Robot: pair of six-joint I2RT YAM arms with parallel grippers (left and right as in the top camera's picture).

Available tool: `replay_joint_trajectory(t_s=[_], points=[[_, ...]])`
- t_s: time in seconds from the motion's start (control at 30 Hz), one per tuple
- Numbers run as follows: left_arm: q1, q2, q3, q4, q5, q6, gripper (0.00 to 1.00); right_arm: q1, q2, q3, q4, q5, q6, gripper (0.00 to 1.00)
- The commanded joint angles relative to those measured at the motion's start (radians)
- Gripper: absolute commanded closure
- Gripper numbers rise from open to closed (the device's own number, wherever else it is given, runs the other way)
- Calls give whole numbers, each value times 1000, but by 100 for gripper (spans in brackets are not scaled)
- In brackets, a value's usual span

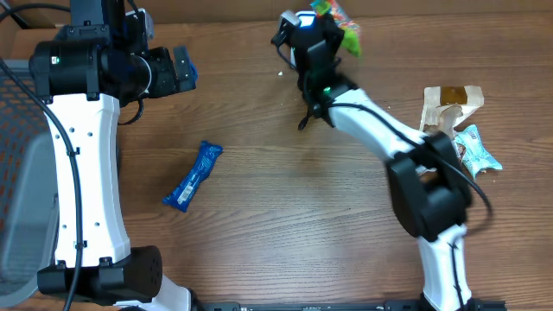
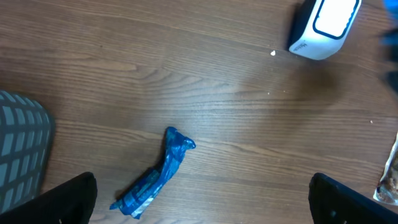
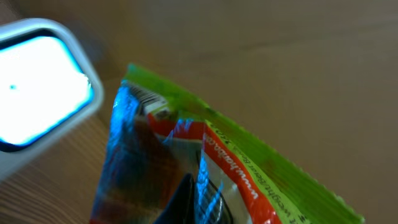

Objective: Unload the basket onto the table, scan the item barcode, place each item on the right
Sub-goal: 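Hold the green candy bag in front of the white scanner, then carry the green candy bag to the right edge and release it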

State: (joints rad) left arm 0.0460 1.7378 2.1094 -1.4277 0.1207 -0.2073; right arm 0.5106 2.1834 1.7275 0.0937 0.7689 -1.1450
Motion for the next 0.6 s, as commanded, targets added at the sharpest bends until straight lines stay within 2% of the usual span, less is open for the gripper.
replay_joint_trajectory(t_s=[0.0,0.1,0.13,0.17,0.33,0.57], points=[[0,2,14,-1,3,-6,0,-7,-311,26,-214,0,359,96],[0,2,14,-1,3,-6,0,-35,-419,26,-454,-142,613,96],[0,2,14,-1,3,-6,1,-72,-472,26,-596,-291,755,96],[0,2,14,-1,3,-6,0,-155,-518,26,-764,-530,899,96],[0,2,14,-1,3,-6,0,-384,-495,12,-979,-959,1007,96],[0,2,14,-1,3,-6,0,-599,-334,-58,-1058,-1073,1019,96]])
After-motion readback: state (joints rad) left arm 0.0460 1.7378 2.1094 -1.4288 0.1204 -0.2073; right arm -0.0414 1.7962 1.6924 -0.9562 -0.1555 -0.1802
